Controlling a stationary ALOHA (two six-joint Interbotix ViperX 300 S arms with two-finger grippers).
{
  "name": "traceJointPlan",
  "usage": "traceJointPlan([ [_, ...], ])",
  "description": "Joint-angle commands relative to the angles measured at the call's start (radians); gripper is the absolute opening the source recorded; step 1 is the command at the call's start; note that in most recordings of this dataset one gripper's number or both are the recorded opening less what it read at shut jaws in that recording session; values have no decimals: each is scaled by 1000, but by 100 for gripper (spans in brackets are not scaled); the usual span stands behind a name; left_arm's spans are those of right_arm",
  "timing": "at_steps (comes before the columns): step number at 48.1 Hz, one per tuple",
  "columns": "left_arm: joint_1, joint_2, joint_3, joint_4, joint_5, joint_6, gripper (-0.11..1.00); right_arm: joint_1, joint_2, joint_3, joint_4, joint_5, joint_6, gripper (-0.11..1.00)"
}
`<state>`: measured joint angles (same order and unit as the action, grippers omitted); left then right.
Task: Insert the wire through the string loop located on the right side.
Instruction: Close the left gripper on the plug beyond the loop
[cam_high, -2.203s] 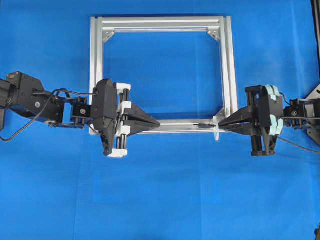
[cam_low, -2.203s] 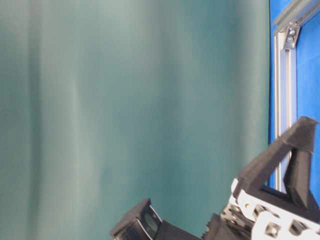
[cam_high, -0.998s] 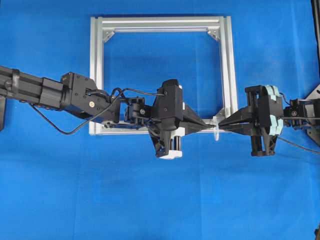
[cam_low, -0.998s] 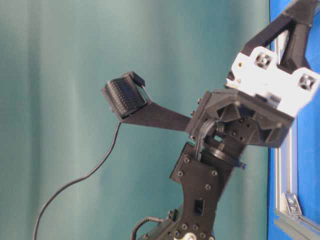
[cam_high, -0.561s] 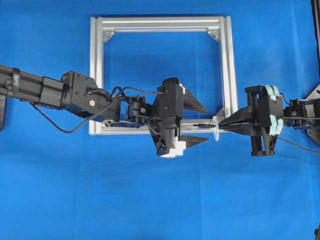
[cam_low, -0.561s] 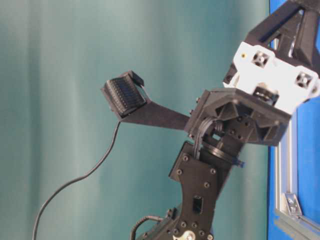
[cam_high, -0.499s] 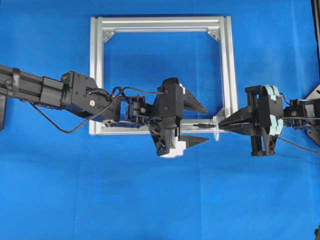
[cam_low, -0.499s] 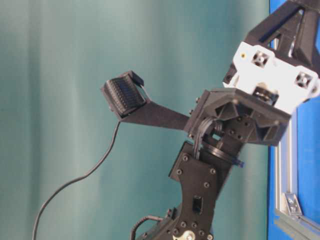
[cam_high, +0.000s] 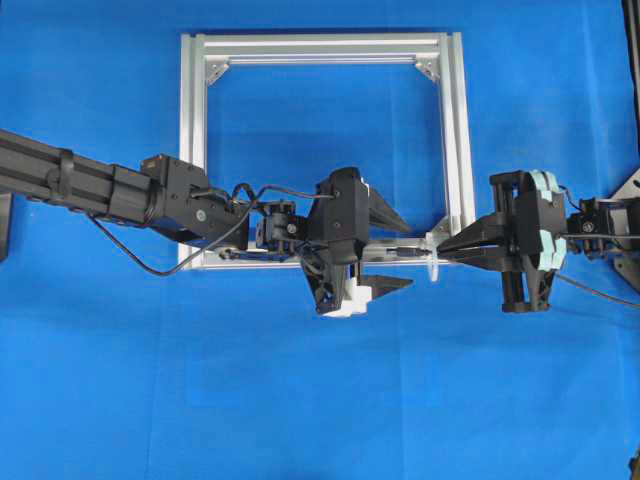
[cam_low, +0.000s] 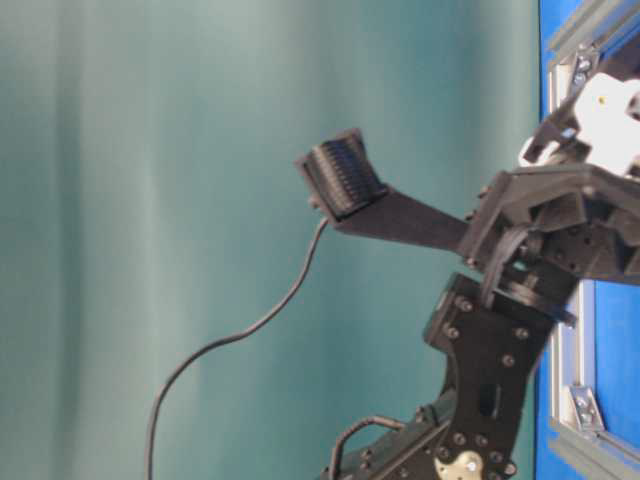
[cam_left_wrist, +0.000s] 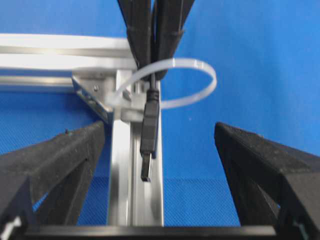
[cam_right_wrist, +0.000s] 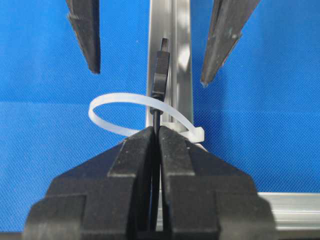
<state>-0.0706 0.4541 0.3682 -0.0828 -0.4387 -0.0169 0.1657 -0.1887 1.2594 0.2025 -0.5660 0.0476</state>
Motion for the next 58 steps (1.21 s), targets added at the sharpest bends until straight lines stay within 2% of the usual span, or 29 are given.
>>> traceJointPlan([
  [1, 3, -20, -21, 2, -11, 2, 86, -3, -6, -14, -3, -5, -2, -4],
  [53, 5, -18, -21, 2, 5, 3, 86, -2, -6, -14, -3, -5, -2, -4],
  [58, 6, -18, -21, 2, 9, 3, 83, -3, -6, -15, -3, -2, -2, -4],
])
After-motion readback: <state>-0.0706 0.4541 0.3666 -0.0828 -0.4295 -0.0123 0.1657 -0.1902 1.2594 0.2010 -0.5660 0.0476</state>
